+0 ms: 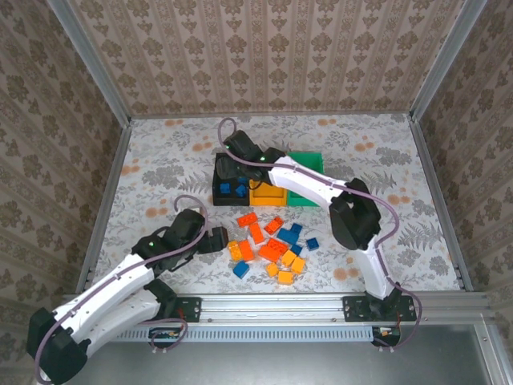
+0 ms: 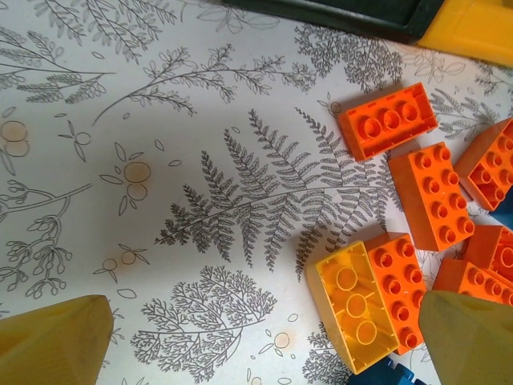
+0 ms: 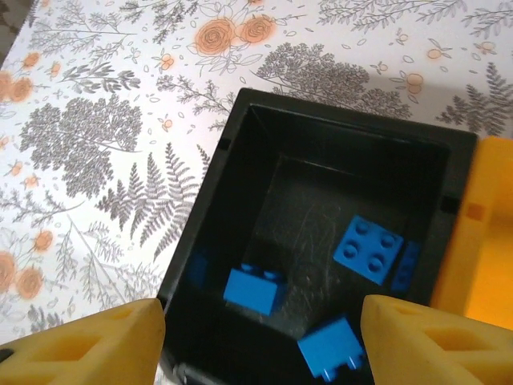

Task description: Sort the legos into containers by color

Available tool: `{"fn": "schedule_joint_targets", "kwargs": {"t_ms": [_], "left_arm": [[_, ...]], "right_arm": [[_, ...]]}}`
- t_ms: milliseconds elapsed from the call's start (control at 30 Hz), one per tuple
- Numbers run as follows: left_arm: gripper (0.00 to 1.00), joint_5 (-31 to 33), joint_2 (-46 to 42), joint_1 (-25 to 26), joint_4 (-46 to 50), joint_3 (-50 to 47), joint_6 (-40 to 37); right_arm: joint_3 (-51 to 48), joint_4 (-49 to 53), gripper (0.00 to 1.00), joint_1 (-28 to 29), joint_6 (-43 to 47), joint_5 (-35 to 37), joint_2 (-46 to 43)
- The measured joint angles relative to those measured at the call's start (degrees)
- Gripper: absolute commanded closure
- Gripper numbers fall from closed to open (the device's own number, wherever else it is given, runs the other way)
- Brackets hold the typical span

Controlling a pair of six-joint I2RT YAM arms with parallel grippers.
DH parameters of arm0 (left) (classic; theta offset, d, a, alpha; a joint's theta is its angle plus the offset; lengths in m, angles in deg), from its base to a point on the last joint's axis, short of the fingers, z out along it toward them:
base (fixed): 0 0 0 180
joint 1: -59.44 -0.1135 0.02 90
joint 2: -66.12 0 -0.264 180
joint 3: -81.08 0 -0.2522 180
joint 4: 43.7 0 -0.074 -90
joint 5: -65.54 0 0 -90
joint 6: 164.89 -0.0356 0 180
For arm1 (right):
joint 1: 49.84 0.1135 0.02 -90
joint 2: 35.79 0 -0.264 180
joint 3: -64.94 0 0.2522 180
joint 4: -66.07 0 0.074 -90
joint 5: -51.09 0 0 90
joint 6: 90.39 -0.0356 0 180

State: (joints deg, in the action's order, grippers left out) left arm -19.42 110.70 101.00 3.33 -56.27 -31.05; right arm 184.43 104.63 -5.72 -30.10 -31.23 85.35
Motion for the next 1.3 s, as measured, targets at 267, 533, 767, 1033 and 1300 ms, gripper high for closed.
{"fn": "schedule_joint_targets", "kwargs": {"t_ms": [267,533,767,1033,1300], "left_arm": [[0.14,-3.69,10.47,1.46,-5.6,0.85,-1.68],[0.21,-3.32,25.4,7.32,-10.05,10.93,-3.56],[0.29,-3.34,36.0,9.42,-13.64,17.03,-4.02],[0.36,-3.39,45.75,10.16,-14.56,20.63,-3.96],[0.43,-3.32,49.62,10.16,-14.51,21.33,-3.65]], "right_arm": [[-22.47,-8.52,0.32,0.31,-0.46,1.11,-19.17],[-44.15,-11.45,0.32,0.28,-3.02,5.86,-35.28],[-57.05,-11.37,0.31,-0.26,-6.16,10.16,-48.63],[-65.16,-10.14,0.31,-1.92,-7.82,13.35,-60.08],[-67.34,-9.33,0.3,-2.73,-8.07,13.88,-63.58]]}}
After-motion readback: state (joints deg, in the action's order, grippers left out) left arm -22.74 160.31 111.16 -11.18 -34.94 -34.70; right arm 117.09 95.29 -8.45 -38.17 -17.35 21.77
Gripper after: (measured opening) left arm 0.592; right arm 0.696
